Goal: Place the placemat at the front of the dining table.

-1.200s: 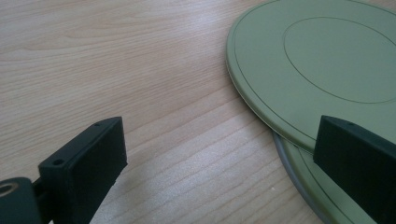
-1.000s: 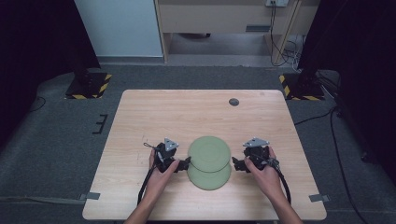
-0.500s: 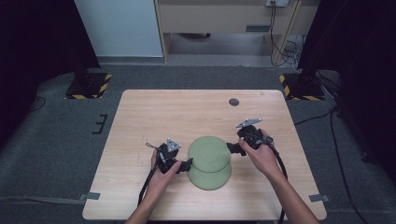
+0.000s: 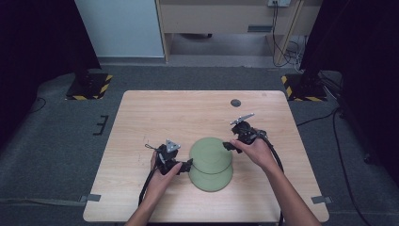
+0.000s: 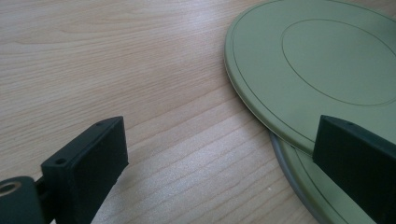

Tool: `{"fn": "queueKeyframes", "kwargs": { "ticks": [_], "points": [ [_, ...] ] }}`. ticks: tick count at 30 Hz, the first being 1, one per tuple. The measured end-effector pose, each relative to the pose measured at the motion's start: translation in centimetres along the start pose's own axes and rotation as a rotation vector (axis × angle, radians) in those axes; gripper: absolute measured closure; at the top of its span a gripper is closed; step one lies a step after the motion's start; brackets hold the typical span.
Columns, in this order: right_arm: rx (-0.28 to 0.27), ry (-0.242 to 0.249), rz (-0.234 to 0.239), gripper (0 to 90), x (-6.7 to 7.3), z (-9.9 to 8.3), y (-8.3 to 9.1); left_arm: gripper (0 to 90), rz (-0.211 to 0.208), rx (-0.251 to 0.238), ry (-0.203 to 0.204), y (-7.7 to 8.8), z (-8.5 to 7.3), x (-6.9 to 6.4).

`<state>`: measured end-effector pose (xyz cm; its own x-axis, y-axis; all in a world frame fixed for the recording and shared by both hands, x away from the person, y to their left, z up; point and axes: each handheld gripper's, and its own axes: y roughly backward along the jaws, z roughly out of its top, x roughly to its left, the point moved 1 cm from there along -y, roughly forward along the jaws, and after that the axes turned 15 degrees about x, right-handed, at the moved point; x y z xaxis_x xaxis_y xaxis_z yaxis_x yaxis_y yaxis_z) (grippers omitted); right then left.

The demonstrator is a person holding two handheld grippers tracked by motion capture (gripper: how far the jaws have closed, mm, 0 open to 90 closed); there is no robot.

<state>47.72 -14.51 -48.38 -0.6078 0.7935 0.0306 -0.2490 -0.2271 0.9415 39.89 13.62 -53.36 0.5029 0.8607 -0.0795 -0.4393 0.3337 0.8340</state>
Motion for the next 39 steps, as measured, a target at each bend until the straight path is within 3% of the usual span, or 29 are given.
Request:
{"fn": "queueKeyframes", "kwargs": {
  "ticks": [8,9,23,33,39],
  "points": [
    [0.009,-0.001,0.03,18.6,0.1,0.5,-0.7,2.6,-0.004,0.0,0.004,0.0,0.0,-0.1],
    [0.021,0.001,0.04,22.6,0.2,0.5,-0.9,2.7,-0.004,0.005,0.004,0.0,0.0,-0.2],
    [0.044,0.026,0.09,22.0,0.7,0.6,-1.7,2.6,-0.001,0.017,-0.005,0.2,0.2,-0.6],
    [0.071,0.014,0.12,20.4,0.7,0.9,-3.0,2.7,0.005,0.024,0.002,0.1,0.2,-0.4],
    [0.071,0.01,0.161,20.2,1.1,1.2,-3.4,2.7,0.007,0.034,-0.002,-0.3,0.1,-0.6]
  ]
}}
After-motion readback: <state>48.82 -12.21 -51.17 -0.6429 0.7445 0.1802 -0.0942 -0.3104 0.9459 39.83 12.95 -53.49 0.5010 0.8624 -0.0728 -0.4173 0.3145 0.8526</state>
